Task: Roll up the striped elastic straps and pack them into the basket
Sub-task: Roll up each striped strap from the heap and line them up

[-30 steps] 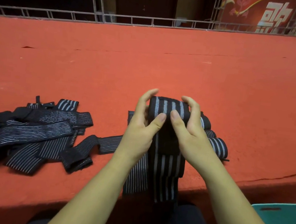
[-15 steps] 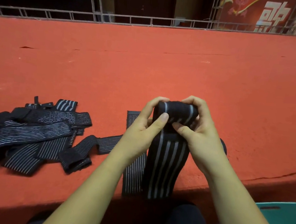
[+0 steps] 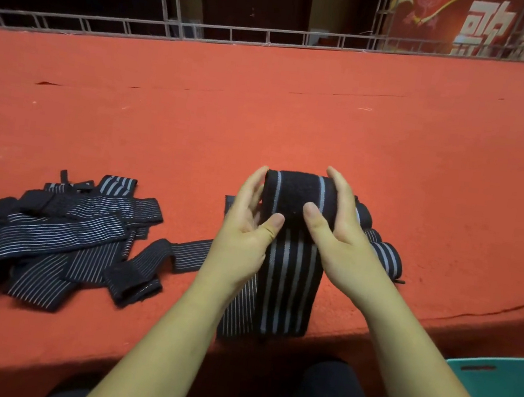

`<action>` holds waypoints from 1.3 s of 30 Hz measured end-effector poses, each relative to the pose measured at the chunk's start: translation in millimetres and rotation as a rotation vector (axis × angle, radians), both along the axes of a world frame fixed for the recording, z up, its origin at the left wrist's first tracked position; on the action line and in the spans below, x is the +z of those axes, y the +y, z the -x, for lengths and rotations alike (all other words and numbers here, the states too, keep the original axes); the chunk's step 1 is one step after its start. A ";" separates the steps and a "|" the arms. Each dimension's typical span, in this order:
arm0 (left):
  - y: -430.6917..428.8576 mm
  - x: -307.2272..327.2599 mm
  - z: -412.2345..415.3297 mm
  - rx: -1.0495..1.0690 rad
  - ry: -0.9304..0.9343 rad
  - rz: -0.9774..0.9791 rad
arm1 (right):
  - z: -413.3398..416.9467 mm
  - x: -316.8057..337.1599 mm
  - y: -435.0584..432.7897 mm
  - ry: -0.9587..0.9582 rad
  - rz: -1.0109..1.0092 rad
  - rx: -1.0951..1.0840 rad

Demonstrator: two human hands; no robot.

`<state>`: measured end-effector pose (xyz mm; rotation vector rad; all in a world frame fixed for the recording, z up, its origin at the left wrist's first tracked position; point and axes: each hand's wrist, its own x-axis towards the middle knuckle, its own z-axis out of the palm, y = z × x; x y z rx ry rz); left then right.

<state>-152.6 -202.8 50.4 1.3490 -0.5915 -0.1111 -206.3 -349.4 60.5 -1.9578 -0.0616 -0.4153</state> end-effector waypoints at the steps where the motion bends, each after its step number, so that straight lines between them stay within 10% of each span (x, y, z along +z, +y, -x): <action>1: -0.1 -0.8 -1.2 0.020 -0.013 -0.017 | -0.3 0.0 -1.2 -0.024 0.020 0.007; 15: -1.6 -2.0 4.4 -0.064 0.128 0.042 | 0.9 2.0 7.4 -0.099 -0.401 0.175; 24: -3.6 -15.0 2.5 -0.010 0.112 0.123 | 1.9 -6.6 9.9 0.055 -0.251 0.000; 35: -0.9 -32.9 -7.7 -0.067 0.024 -0.203 | 2.5 -21.1 -13.4 -0.006 -0.418 0.167; 39: -3.6 -32.3 -4.1 -0.194 0.254 0.039 | -0.6 -32.5 -17.5 0.018 -0.522 0.221</action>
